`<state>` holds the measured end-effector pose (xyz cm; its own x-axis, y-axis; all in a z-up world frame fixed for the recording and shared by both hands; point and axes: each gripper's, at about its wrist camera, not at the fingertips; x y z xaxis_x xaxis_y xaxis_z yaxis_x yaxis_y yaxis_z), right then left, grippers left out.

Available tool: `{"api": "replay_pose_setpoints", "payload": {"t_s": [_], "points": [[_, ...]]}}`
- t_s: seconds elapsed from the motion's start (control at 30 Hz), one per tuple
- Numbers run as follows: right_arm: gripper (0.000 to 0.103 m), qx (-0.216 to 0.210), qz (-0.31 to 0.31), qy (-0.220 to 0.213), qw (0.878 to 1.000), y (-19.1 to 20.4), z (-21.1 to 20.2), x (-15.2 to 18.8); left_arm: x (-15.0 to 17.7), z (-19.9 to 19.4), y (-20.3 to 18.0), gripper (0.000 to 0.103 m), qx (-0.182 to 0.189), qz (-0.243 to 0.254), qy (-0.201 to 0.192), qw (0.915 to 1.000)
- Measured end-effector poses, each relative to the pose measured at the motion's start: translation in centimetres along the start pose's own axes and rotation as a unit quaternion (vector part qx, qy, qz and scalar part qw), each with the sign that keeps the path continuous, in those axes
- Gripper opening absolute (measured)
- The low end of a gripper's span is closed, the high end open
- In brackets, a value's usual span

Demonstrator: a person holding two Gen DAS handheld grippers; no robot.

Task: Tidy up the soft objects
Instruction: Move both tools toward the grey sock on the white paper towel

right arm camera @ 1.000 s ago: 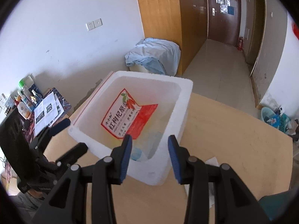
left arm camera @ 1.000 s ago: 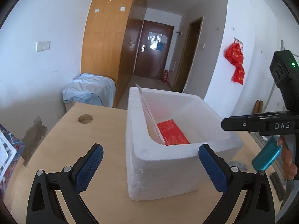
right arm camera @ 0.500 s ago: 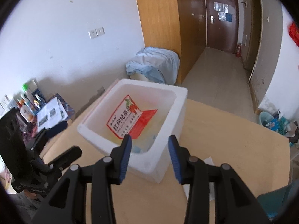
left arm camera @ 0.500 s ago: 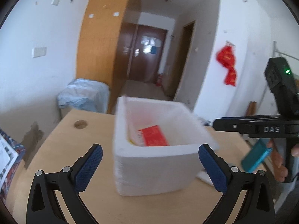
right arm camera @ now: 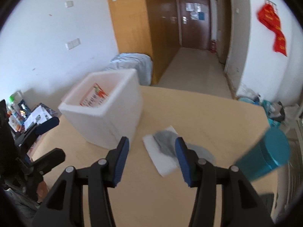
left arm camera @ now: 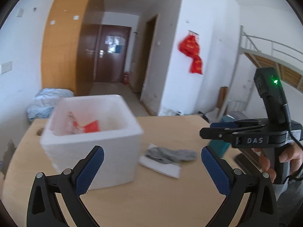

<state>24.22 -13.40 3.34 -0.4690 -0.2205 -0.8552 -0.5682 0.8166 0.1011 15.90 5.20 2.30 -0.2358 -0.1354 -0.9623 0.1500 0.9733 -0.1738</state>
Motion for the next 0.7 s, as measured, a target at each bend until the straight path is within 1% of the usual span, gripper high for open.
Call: {"api": "replay_pose_setpoints", "payload": {"t_s": [0.1, 0.17, 0.3, 0.4, 0.53, 0.67, 0.7], "points": [[0.061, 0.013, 0.0, 0.0, 1.0, -0.9, -1.2, 1.2, 0.9, 0.2, -1.8, 0.102, 0.024, 0.007, 0.008, 0.9996], [0.061, 0.023, 0.002, -0.003, 1.0, -1.6, -1.9, 1.8, 1.5, 0.2, -3.0, 0.102, 0.049, 0.01, 0.013, 0.9987], [0.061, 0.027, -0.001, -0.001, 1.0, -2.3, -2.3, 2.8, 2.4, 0.3, -4.6, 0.102, 0.071, 0.01, 0.02, 0.9972], [0.061, 0.027, -0.006, 0.004, 1.0, -2.7, -1.7, 3.3, 3.2, 1.3, -5.4, 0.102, 0.077, 0.009, 0.037, 0.9963], [0.061, 0.023, -0.003, 0.008, 1.0, -3.7, -0.6, 3.9, 3.8, 2.9, -5.8, 0.102, 0.083, 0.009, 0.048, 0.9953], [0.061, 0.019, -0.002, 0.02, 1.0, -4.8, 0.6, 4.6, 4.5, 4.3, -5.7, 0.102, 0.09, -0.002, 0.061, 0.9941], [0.061, 0.02, 0.0, 0.023, 1.0, -5.0, 0.9, 4.7, 4.7, 4.8, -5.9, 0.102, 0.087, 0.0, 0.067, 0.994]]}}
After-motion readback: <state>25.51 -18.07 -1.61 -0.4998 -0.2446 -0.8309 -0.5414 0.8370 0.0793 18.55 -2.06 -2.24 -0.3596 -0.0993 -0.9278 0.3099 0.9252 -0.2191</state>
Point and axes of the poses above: each gripper's, at about its wrist camera, not at the fingertips, and z roughly the way its jaws point, y to its left, x to its underside, and after that the axes turned 14 degrees about -y, right-handed
